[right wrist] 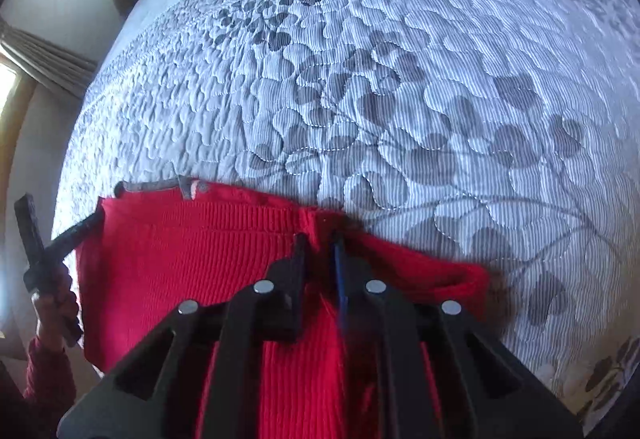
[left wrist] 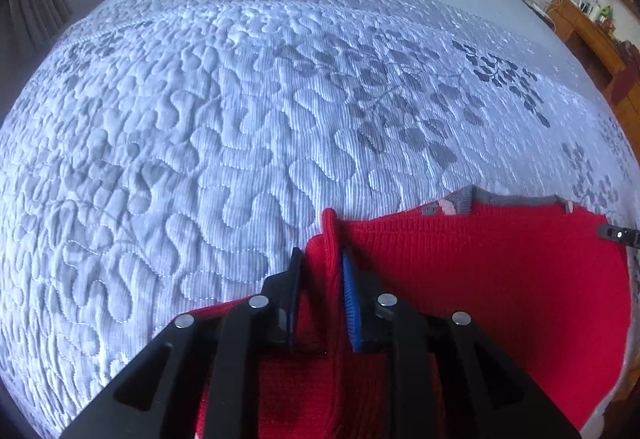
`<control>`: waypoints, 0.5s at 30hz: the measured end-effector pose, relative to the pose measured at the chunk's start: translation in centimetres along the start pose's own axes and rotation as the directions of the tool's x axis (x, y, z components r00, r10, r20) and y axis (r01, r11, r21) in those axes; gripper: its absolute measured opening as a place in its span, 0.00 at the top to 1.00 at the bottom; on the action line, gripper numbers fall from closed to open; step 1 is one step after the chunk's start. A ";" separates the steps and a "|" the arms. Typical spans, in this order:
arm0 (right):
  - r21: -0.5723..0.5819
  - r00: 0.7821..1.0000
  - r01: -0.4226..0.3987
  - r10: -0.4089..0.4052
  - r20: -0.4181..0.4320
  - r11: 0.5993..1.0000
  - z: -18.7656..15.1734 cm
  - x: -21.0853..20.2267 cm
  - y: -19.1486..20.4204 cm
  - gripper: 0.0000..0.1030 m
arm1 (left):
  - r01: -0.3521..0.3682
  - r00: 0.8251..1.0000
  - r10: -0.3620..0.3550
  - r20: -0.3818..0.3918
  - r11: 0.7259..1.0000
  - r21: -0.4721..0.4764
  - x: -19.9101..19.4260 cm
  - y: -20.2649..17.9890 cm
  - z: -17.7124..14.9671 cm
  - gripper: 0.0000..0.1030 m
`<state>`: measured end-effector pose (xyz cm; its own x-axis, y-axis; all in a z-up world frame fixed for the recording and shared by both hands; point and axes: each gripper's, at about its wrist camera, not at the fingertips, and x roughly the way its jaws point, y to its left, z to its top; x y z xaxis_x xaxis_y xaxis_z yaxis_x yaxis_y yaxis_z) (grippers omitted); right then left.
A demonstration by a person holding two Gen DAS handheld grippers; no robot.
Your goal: Fold small clothes
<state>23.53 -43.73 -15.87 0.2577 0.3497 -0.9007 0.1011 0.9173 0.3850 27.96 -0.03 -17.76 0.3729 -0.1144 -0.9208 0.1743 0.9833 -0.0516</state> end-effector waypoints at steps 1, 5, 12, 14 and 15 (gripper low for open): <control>0.010 1.000 -0.010 0.010 0.006 1.000 -0.1 -0.4 -0.1 0.80 | -0.014 1.000 0.014 0.002 1.000 0.009 -0.4 -0.1 0.0 0.69; -0.023 0.996 0.062 -0.060 0.058 0.998 -1.6 -3.7 0.8 0.70 | -0.041 0.998 0.042 0.044 0.999 -0.007 -3.7 0.3 -0.8 0.60; -0.109 0.994 0.098 -0.093 0.052 0.989 -6.9 -6.9 2.5 0.62 | 0.037 0.995 -0.037 0.092 0.999 0.003 -8.5 -2.1 -5.8 0.52; -0.081 0.995 0.098 -0.097 0.021 0.992 -7.1 -6.0 1.6 0.62 | 0.041 0.995 -0.044 0.084 0.999 0.030 -8.2 -3.3 -6.9 0.51; -0.058 0.997 0.080 -0.080 0.001 0.995 -7.2 -5.5 1.1 0.73 | 0.035 0.996 -0.038 0.077 0.999 0.036 -7.8 -3.7 -7.3 0.50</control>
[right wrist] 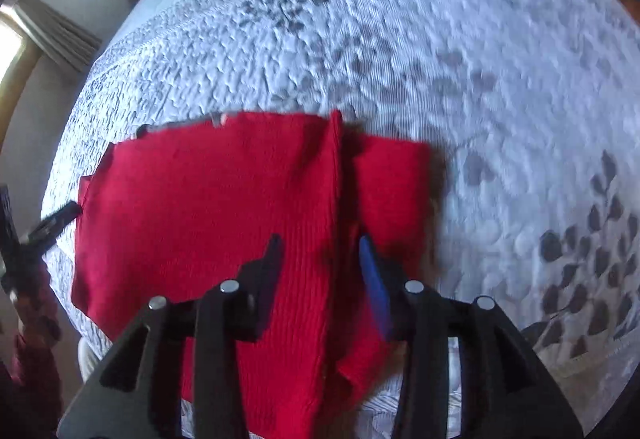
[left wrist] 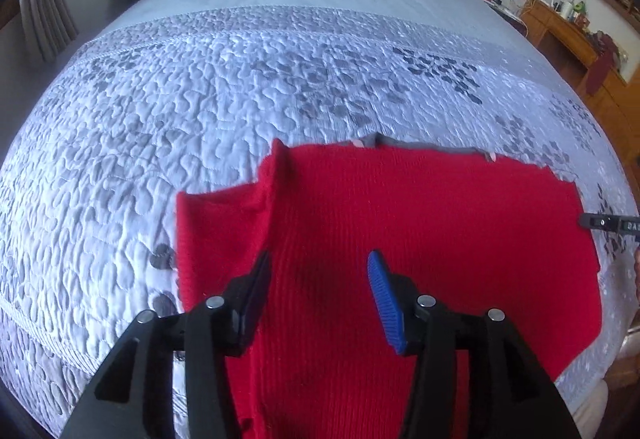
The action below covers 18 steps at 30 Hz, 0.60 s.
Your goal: Fold small clothes
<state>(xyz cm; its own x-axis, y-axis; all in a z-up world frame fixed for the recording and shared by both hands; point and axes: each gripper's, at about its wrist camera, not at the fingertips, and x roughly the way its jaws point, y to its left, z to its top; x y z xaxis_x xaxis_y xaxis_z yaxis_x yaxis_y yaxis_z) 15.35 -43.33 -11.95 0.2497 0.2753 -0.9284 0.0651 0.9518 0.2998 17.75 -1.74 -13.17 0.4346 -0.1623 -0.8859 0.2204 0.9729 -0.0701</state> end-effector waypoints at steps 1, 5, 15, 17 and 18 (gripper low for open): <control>0.021 1.000 -0.020 0.020 -0.017 1.000 0.0 0.6 -0.4 0.80 | -0.009 1.000 0.009 -0.013 1.000 0.002 0.5 -0.3 -0.5 0.50; 0.054 0.999 -0.045 0.045 0.002 0.998 -1.0 0.1 -1.4 0.91 | -0.062 0.997 0.063 -0.037 0.998 0.027 2.1 -0.5 -2.0 0.50; 0.080 0.999 -0.037 0.034 0.031 0.996 -1.8 -0.4 -1.5 0.73 | -0.063 0.997 0.061 -0.036 0.998 -0.030 1.0 -0.9 -2.0 0.49; 0.061 0.999 -0.021 0.019 0.040 0.998 -2.5 -1.1 -1.0 0.65 | -0.066 0.997 0.065 -0.034 0.997 -0.048 0.4 -1.1 -2.2 0.48; 0.056 0.999 -0.023 0.020 0.044 0.998 -3.1 -1.6 -0.7 0.63 | -0.072 0.997 0.071 -0.032 0.996 -0.054 0.2 -1.1 -2.3 0.48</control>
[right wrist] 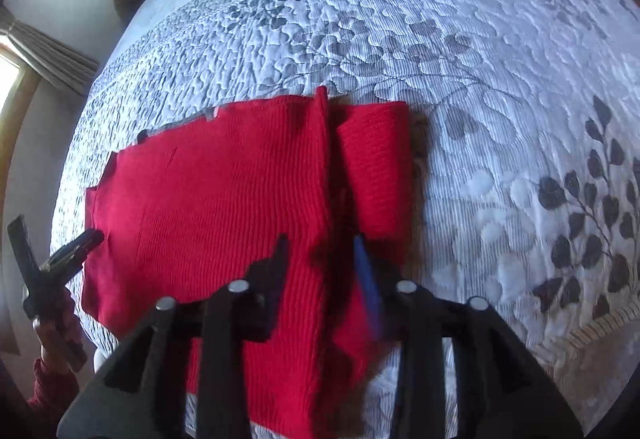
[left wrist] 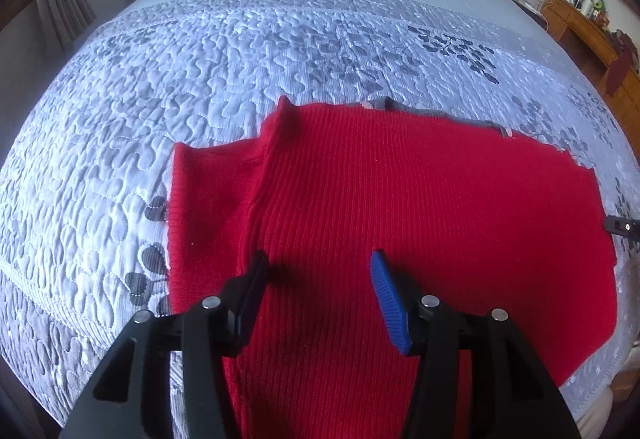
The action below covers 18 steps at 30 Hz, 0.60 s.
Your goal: Fold small clothes
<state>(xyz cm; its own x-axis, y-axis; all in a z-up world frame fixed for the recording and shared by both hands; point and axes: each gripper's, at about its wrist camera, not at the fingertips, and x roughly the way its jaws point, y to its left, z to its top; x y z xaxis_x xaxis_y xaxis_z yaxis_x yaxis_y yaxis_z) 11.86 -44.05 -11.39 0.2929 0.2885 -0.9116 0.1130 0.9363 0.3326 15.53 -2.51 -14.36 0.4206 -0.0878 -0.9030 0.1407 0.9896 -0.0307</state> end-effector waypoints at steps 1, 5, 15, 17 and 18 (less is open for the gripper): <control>-0.002 1.000 -0.011 0.011 -0.006 1.000 -0.6 -0.3 0.2 0.63 | -0.003 1.000 0.003 0.005 1.000 -0.009 -0.3 0.0 -0.2 0.48; -0.016 0.998 -0.045 0.044 -0.037 0.999 -3.3 -0.4 1.0 0.61 | -0.026 0.999 0.026 0.032 0.999 -0.019 -1.2 -0.3 -0.7 0.46; -0.102 0.998 0.002 -0.009 -0.068 0.995 -5.4 0.9 3.3 0.93 | -0.012 1.000 0.012 0.015 0.999 -0.036 -1.1 -0.2 -1.4 0.44; -0.104 0.998 0.010 -0.016 -0.064 0.994 -5.3 0.3 3.2 0.94 | -0.013 1.000 0.013 0.019 0.999 -0.032 -1.2 -0.2 -1.4 0.44; -0.103 0.998 0.016 -0.023 -0.063 0.994 -5.3 0.1 3.0 0.94 | -0.018 1.000 0.019 0.022 0.999 -0.030 -1.2 -0.2 -1.5 0.43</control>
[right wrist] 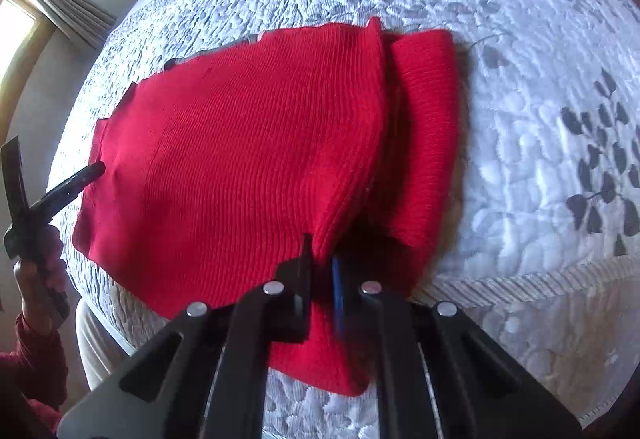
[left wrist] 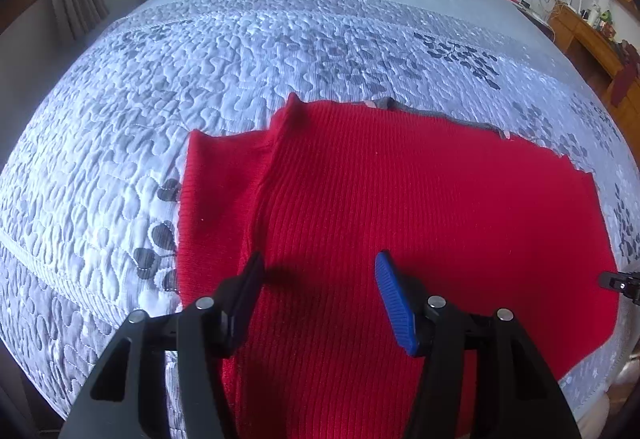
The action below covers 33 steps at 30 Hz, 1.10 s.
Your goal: Fold small clothes
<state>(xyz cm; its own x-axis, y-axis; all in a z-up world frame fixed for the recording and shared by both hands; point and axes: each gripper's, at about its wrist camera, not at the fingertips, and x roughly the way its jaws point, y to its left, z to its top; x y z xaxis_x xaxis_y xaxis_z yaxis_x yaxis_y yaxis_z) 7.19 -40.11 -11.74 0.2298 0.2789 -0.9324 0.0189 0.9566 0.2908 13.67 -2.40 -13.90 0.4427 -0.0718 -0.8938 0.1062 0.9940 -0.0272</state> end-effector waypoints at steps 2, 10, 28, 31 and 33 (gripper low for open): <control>0.025 1.000 0.001 -0.001 -0.010 1.000 -0.2 0.1 -0.6 0.94 | -0.005 1.000 0.005 -0.004 1.000 0.003 0.2 0.0 -0.1 0.43; 0.083 0.999 -0.027 0.029 -0.018 0.996 -1.1 2.3 -2.1 0.93 | -0.031 0.999 0.032 -0.015 0.999 0.026 0.9 -0.5 -0.7 0.42; 0.176 0.997 -0.046 0.034 0.073 0.983 -0.5 -2.8 -3.6 0.36 | 0.044 0.999 -0.041 -0.025 0.994 0.098 0.0 -4.5 1.3 0.34; 0.206 0.996 -0.073 0.061 0.061 0.976 0.0 -2.3 -4.6 0.35 | 0.045 0.998 -0.040 -0.047 0.995 0.091 1.1 -4.6 1.5 0.34; 0.220 0.997 -0.077 0.068 0.047 0.973 0.4 -1.6 -5.0 0.34 | 0.039 0.997 -0.033 -0.065 0.995 0.087 2.0 -4.4 1.6 0.34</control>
<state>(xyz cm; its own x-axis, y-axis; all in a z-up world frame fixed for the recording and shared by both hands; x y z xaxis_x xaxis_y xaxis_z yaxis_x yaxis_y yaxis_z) 7.07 -45.40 -11.61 0.2758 0.3389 -0.8995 0.2148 0.8904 0.4013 15.51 -7.02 -14.88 0.3797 -0.0991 -0.9198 0.2004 0.9794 -0.0228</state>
